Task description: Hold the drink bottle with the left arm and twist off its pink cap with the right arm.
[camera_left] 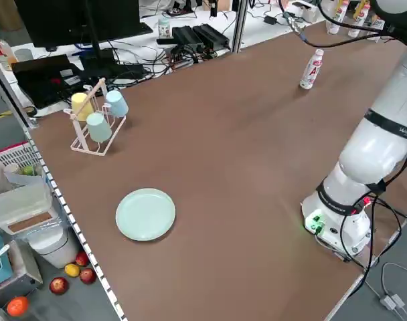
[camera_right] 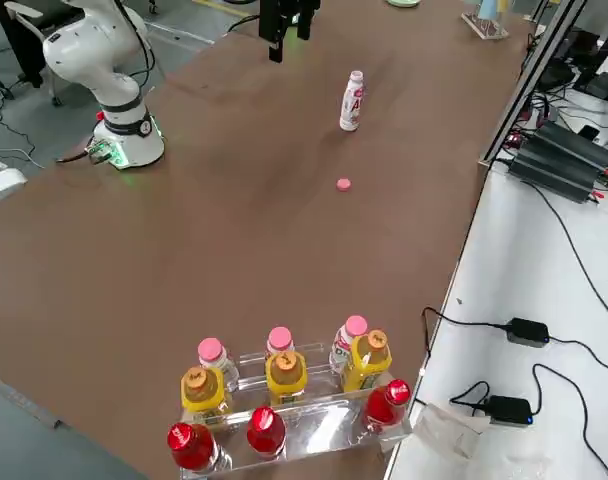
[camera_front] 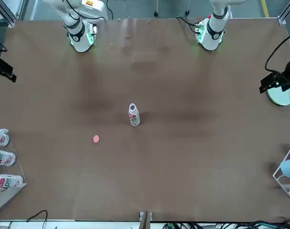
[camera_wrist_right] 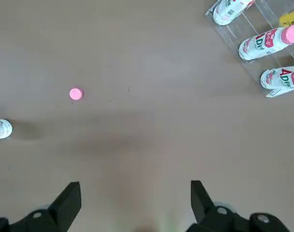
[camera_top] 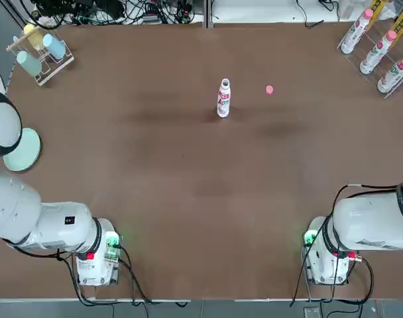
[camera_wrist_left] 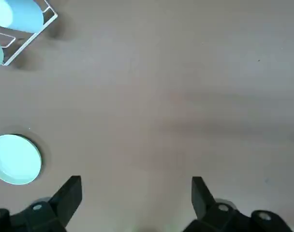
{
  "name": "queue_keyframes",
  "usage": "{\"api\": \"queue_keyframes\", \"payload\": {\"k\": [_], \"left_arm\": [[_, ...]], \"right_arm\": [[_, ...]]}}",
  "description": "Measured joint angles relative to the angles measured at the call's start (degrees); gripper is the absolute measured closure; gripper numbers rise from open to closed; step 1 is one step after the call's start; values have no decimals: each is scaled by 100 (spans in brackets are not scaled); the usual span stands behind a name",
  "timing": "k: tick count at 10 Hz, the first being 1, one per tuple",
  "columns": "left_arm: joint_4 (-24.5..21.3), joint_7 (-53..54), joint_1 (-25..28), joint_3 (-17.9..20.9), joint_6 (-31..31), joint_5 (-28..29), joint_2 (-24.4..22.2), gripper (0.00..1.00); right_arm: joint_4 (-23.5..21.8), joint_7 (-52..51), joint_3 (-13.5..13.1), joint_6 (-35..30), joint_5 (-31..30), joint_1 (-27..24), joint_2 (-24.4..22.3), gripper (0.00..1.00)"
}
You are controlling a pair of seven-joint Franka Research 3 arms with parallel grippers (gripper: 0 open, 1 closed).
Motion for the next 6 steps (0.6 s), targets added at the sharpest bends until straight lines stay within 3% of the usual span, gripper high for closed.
{"api": "queue_keyframes", "payload": {"k": [6], "left_arm": [[38, -39, 80, -38, 48, 0, -36, 0]], "right_arm": [[4, 0, 0, 18, 0, 0, 0, 0]]}}
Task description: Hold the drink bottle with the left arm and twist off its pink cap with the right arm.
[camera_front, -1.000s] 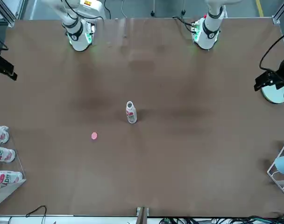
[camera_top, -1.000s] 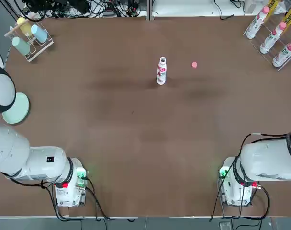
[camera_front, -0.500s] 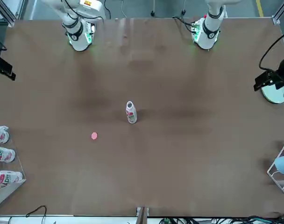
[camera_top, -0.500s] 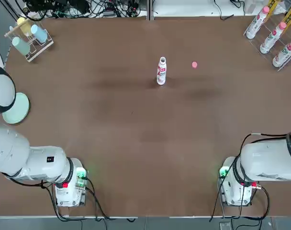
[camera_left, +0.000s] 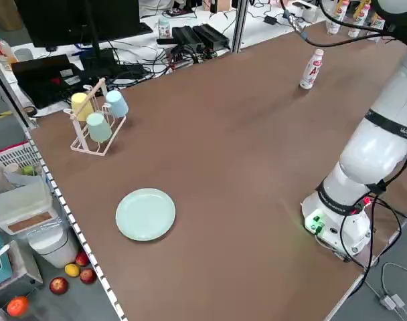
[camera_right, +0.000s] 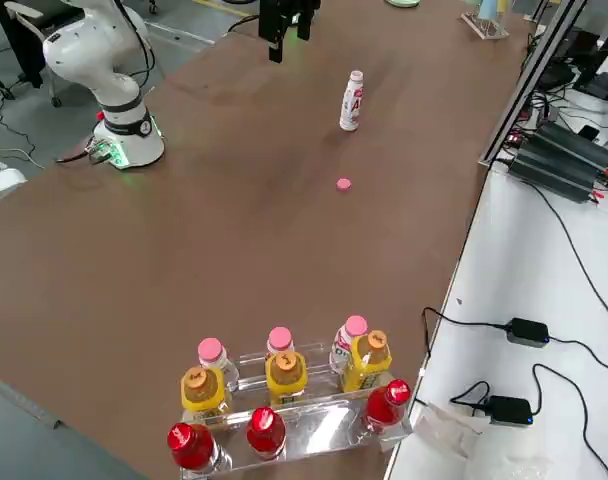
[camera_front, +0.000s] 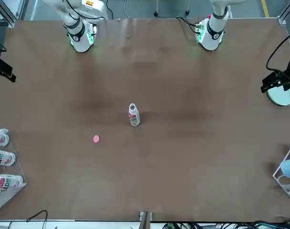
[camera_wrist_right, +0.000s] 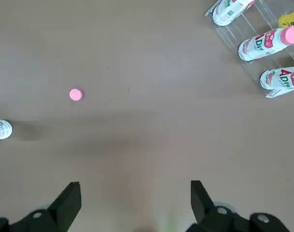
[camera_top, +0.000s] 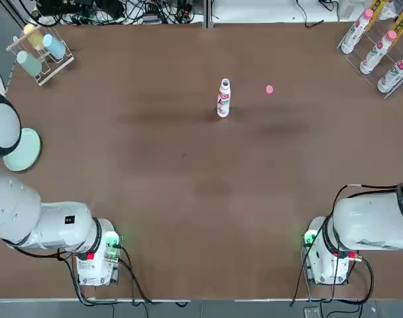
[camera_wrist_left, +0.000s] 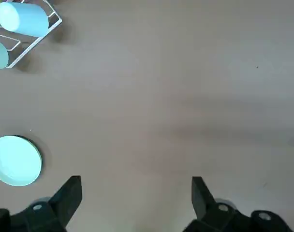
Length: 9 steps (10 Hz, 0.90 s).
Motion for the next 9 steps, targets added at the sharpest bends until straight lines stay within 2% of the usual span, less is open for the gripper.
{"api": "queue_keyframes", "payload": {"k": [9], "left_arm": [[11, 0, 10, 2, 175, 0, -37, 0]], "right_arm": [[73, 0, -12, 11, 0, -1, 0, 0]]}}
